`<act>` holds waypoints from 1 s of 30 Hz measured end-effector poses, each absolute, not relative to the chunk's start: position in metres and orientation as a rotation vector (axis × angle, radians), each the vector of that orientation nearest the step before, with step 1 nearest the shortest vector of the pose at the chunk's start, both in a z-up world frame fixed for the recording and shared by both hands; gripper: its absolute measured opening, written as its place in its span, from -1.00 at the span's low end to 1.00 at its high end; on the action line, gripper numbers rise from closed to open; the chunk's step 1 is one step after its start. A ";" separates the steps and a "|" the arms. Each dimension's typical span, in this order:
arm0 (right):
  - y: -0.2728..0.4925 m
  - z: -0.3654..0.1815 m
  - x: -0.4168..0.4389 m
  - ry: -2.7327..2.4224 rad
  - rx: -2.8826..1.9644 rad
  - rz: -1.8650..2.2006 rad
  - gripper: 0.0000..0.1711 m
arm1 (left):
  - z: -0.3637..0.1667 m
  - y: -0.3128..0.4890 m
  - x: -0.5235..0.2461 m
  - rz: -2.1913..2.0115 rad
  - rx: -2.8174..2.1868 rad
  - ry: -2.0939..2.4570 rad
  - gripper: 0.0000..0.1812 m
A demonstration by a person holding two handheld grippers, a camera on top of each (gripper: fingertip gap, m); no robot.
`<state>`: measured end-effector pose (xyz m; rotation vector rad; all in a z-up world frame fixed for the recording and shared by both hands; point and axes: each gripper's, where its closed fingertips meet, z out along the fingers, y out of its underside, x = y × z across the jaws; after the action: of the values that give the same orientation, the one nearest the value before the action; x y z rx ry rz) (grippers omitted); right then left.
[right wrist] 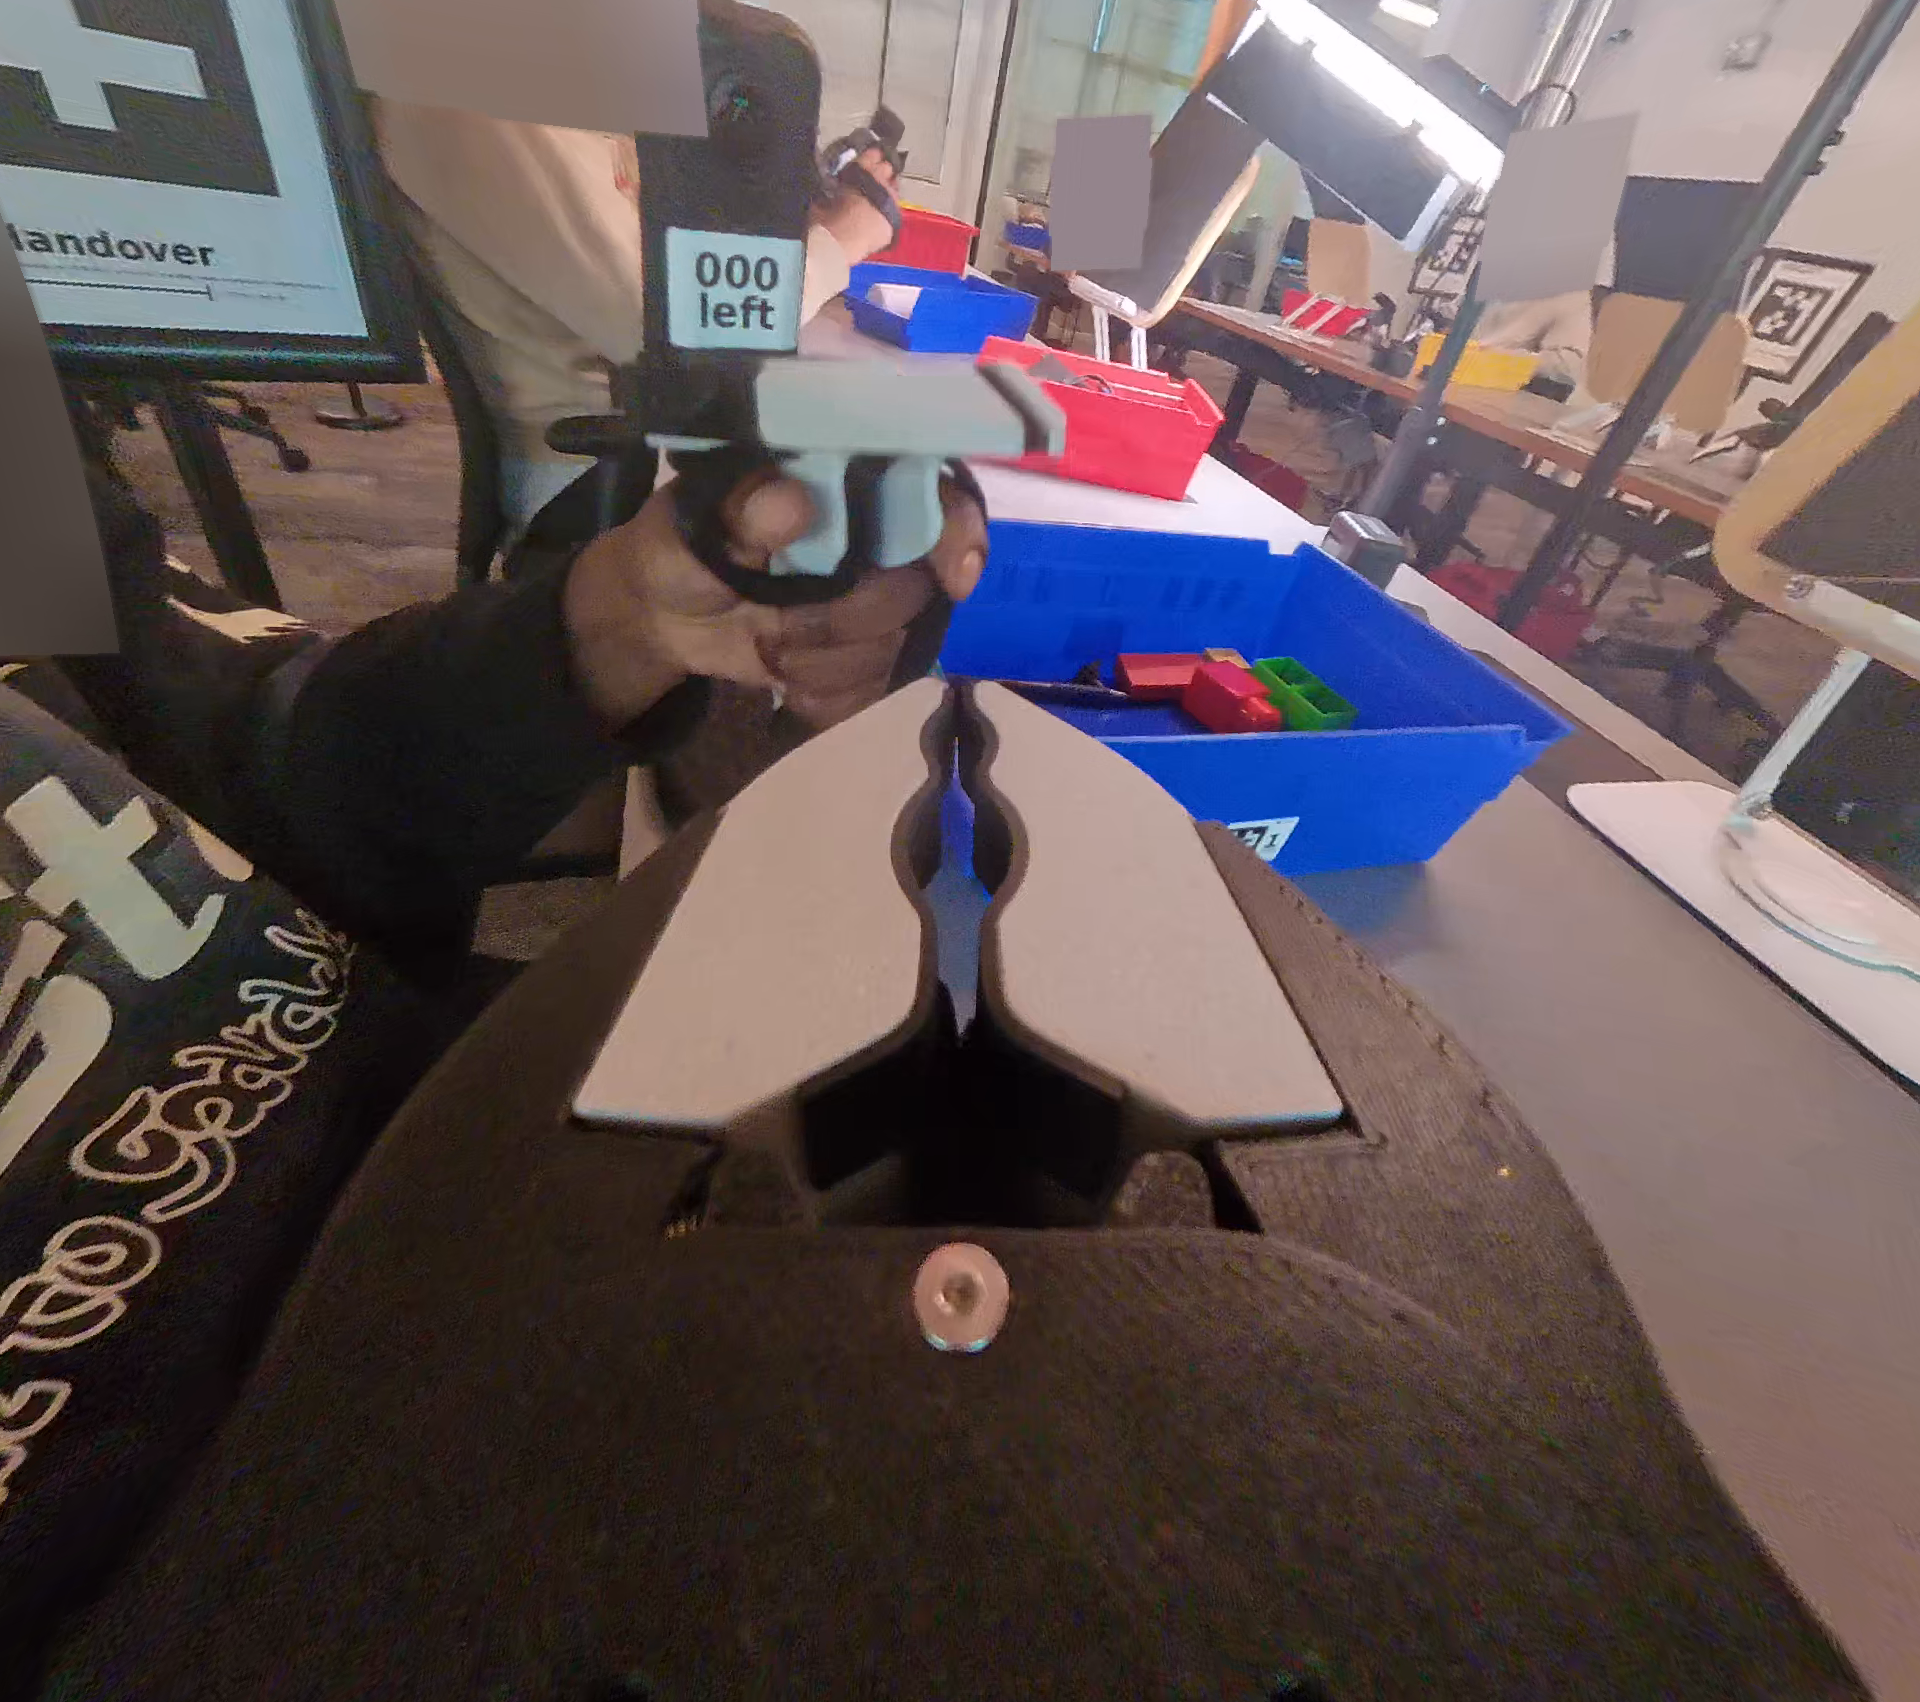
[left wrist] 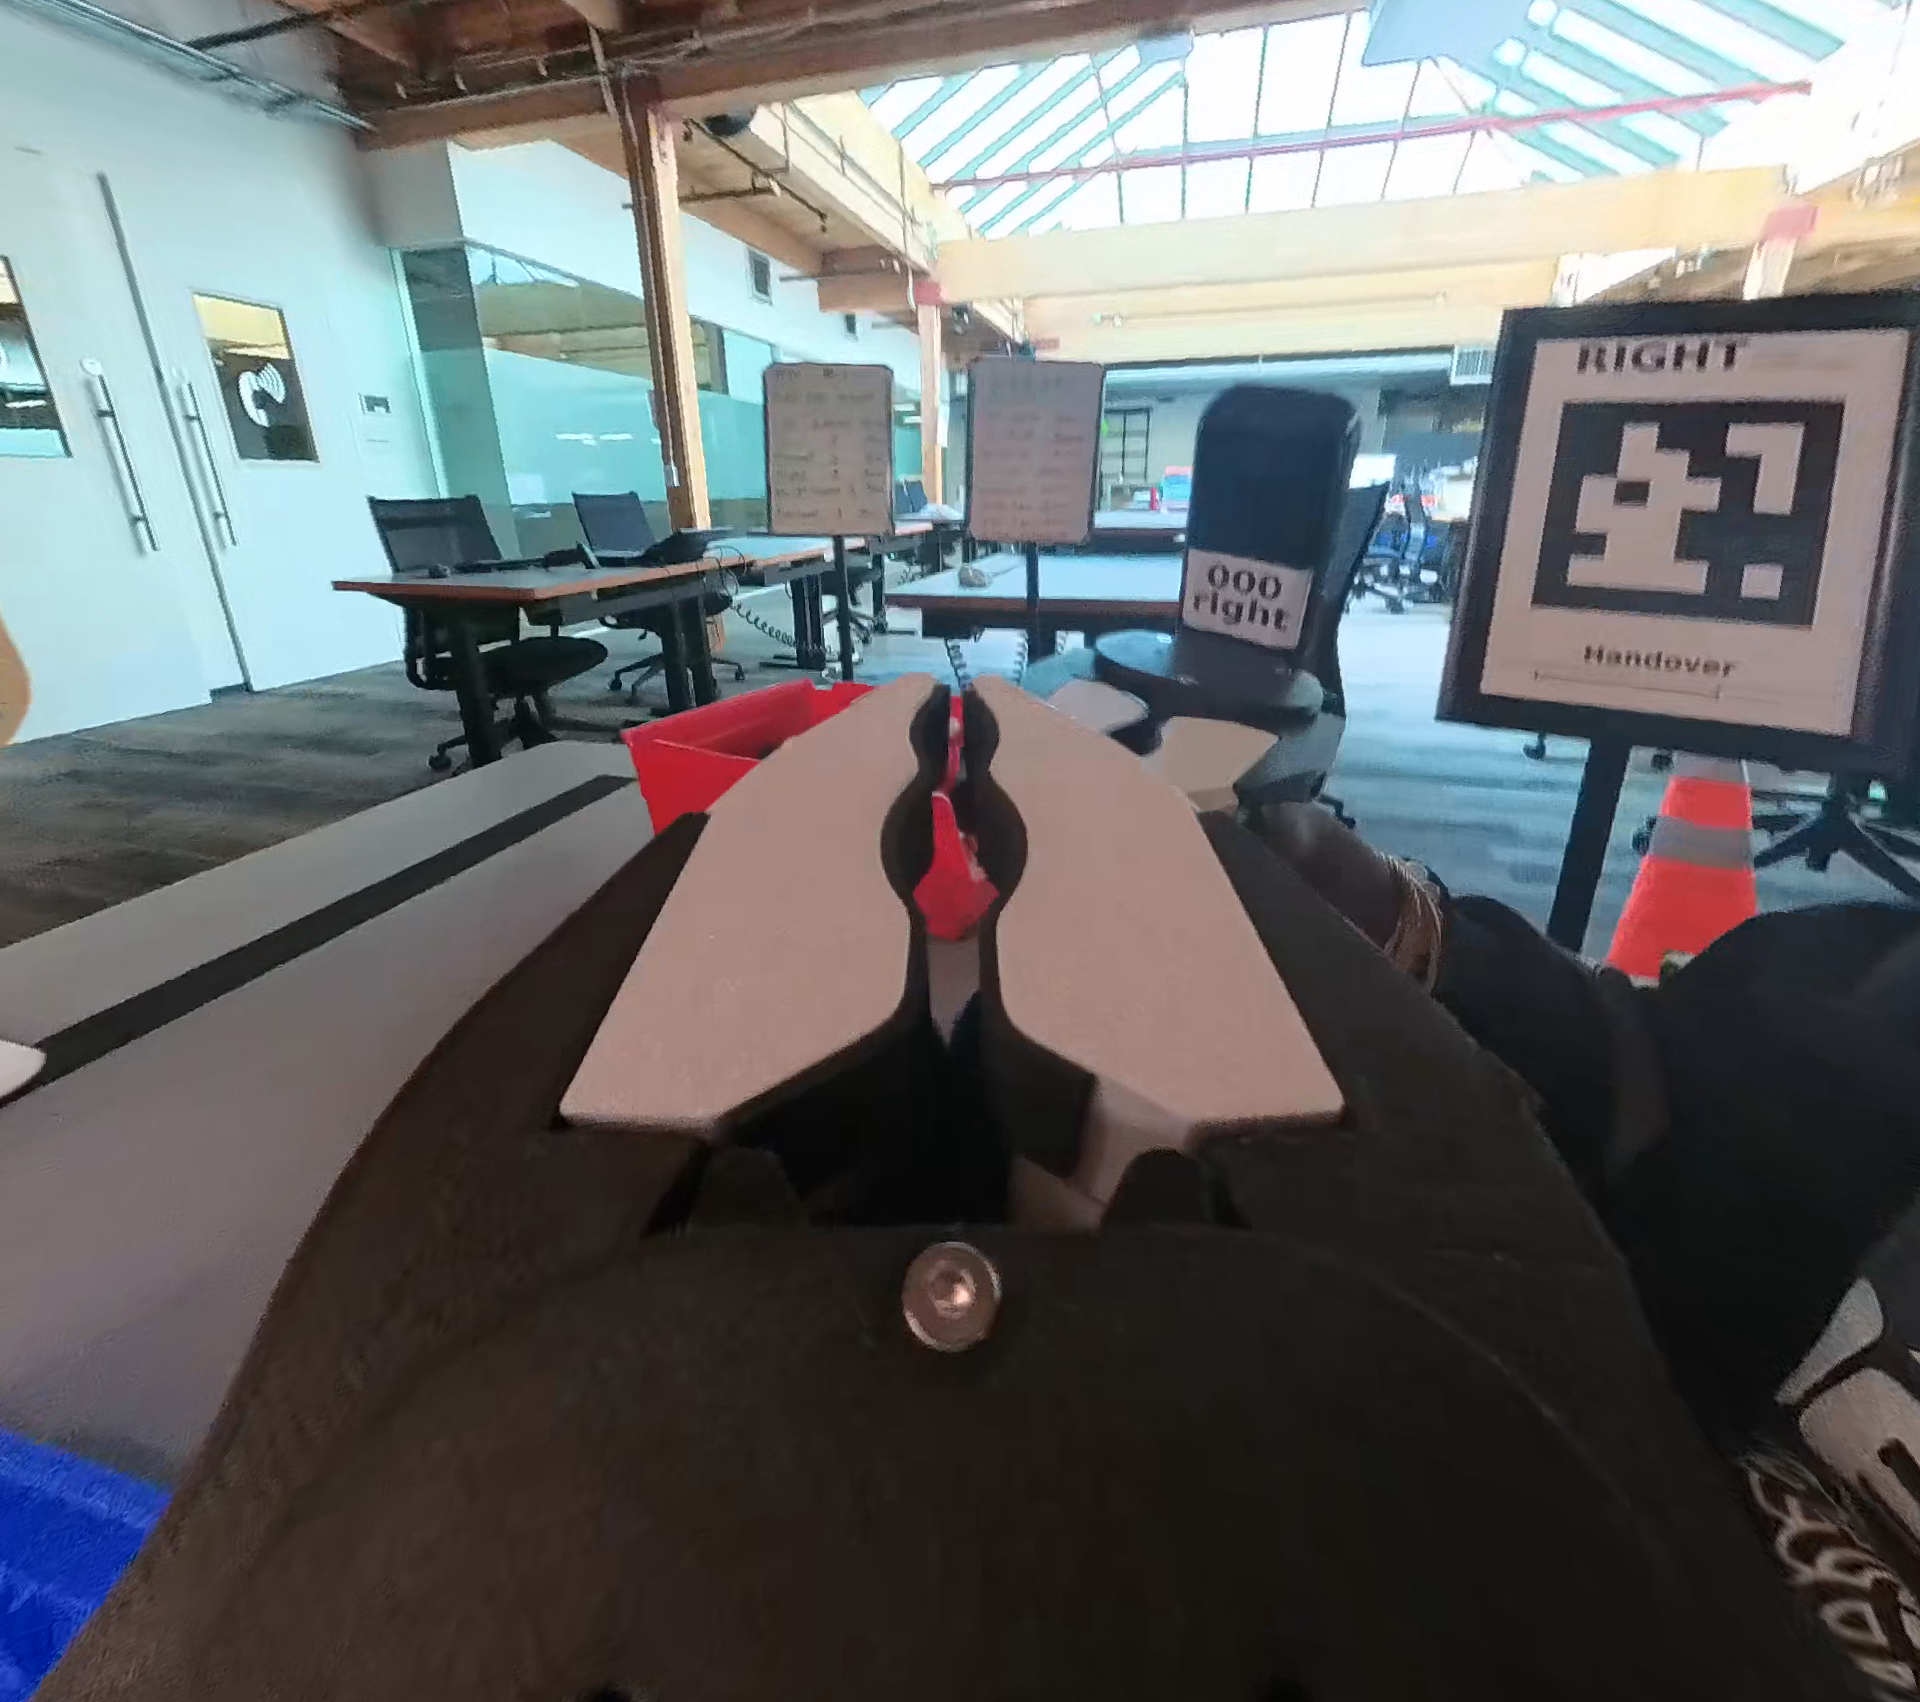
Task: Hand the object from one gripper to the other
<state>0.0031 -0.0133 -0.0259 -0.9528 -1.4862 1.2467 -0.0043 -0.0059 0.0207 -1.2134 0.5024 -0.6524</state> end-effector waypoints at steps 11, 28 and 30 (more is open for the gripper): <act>-0.123 -0.147 0.080 -2.664 -0.575 0.980 -0.75 | 0.043 -0.027 -0.027 -0.530 -1.157 0.506 -0.94; -0.117 -0.265 0.060 -3.045 -0.613 0.234 -0.82 | 0.044 -0.053 0.009 -0.529 -1.127 0.701 -0.89; -0.116 -0.264 0.059 -3.051 -0.576 0.228 -0.86 | 0.044 -0.054 0.009 -0.523 -1.125 0.705 -0.89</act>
<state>0.0589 -0.1165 -0.2638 -0.5757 -3.0506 0.2281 0.0093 -0.0538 0.0440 -1.1251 0.7052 -0.5229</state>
